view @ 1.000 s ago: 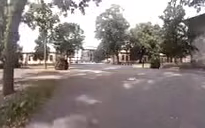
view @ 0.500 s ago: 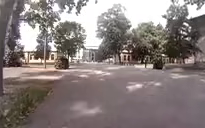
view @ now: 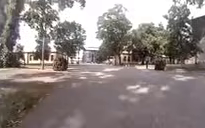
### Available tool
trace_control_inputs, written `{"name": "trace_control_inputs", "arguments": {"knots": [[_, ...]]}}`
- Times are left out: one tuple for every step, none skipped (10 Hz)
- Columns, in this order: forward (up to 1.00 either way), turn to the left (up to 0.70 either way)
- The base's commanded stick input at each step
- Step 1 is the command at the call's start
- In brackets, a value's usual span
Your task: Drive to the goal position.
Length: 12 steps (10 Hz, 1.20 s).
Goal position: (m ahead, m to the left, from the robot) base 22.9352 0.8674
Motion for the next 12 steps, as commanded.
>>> {"name": "trace_control_inputs", "arguments": {"knots": [[0.70, 0.00], [0.70, 0.00], [0.70, 0.00], [0.70, 0.00], [0.70, 0.00], [0.70, 0.00], [0.70, 0.00], [0.70, 0.00], [0.70, 0.00], [0.70, 0.00], [0.70, 0.00], [0.70, 0.00]]}}
